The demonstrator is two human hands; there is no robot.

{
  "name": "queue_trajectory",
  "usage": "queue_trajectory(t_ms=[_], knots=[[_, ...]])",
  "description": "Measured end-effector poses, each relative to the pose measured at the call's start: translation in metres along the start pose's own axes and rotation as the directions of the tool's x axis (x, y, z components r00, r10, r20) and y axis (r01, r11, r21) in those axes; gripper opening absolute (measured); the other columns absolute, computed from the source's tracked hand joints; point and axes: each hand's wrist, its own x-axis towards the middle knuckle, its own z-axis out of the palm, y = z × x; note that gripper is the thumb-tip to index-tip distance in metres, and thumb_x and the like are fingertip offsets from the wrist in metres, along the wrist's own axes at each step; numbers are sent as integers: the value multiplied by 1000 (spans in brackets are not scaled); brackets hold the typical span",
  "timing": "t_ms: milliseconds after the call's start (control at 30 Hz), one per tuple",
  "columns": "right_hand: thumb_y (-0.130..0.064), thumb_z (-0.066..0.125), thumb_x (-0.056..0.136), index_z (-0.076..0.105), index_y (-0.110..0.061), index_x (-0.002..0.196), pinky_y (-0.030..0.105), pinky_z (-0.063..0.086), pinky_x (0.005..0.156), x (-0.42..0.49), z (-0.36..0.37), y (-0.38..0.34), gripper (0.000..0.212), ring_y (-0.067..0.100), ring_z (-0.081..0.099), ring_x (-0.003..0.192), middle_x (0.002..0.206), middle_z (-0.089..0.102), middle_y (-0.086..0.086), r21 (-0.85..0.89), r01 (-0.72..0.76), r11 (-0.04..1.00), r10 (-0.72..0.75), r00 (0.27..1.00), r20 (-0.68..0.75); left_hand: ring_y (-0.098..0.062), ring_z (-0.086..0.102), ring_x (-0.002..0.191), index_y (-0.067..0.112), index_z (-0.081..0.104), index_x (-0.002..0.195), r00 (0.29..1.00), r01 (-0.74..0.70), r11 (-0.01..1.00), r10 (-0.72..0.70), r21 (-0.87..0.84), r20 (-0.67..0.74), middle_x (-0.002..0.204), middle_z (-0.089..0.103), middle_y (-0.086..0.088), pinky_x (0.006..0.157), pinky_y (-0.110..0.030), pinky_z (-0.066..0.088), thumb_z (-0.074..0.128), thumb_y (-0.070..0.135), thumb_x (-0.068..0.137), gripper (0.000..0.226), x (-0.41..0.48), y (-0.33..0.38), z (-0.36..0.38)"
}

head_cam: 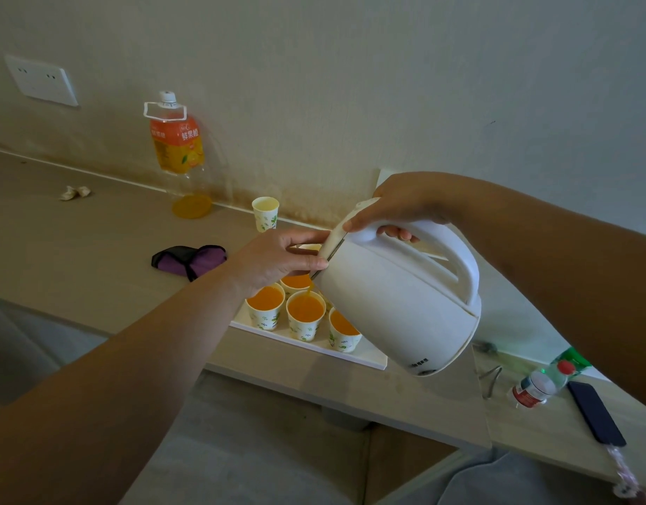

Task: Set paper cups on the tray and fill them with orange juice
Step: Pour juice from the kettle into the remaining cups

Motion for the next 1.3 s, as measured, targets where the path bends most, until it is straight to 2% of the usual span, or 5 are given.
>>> queue_trajectory(t_ms=[367, 667, 833, 1200, 1300], knots=[[-61, 65, 76, 61, -14, 70, 27, 41, 61, 1, 6, 14, 48, 13, 52, 54, 60, 59, 1, 71, 28, 997, -26, 999, -29, -8, 64, 108, 33, 63, 125, 999, 39, 989, -36, 146, -25, 110, 72, 9, 97, -30, 48, 73, 23, 82, 46, 2, 2, -6], [-59, 66, 73, 61, -13, 70, 28, 44, 62, -5, 3, 47, 47, 12, 52, 50, 60, 60, 2, 232, 98, 968, -77, 992, -99, 15, 59, 82, 42, 62, 117, 995, 25, 954, 6, 297, -104, 95, 64, 29, 68, -6, 42, 73, 26, 83, 40, 3, 37, 11], [-54, 66, 77, 62, -12, 74, 22, 42, 56, -14, 2, 68, 43, 8, 50, 46, 57, 58, -1, 348, 120, 930, -73, 987, -146, 9, 51, 82, 35, 58, 130, 991, 40, 929, 8, 368, -130, 117, 61, 12, 55, -6, 38, 72, 31, 83, 49, 12, 52, 27], [-51, 73, 71, 57, -12, 70, 24, 37, 51, -35, -13, 109, 43, 13, 43, 44, 53, 51, 2, 417, 68, 906, 30, 974, -223, -10, 62, 101, 35, 63, 124, 998, -9, 943, 28, 333, -52, 113, 69, 1, 84, -24, 49, 74, 24, 83, 44, 44, 66, 65], [-51, 74, 69, 55, -13, 69, 25, 38, 52, -38, -16, 118, 43, 12, 43, 43, 53, 52, 2, 388, 30, 921, 62, 973, -222, 3, 62, 91, 30, 64, 124, 997, -65, 943, 75, 326, -16, 106, 70, 7, 74, -8, 49, 73, 20, 83, 43, 51, 64, 76]])
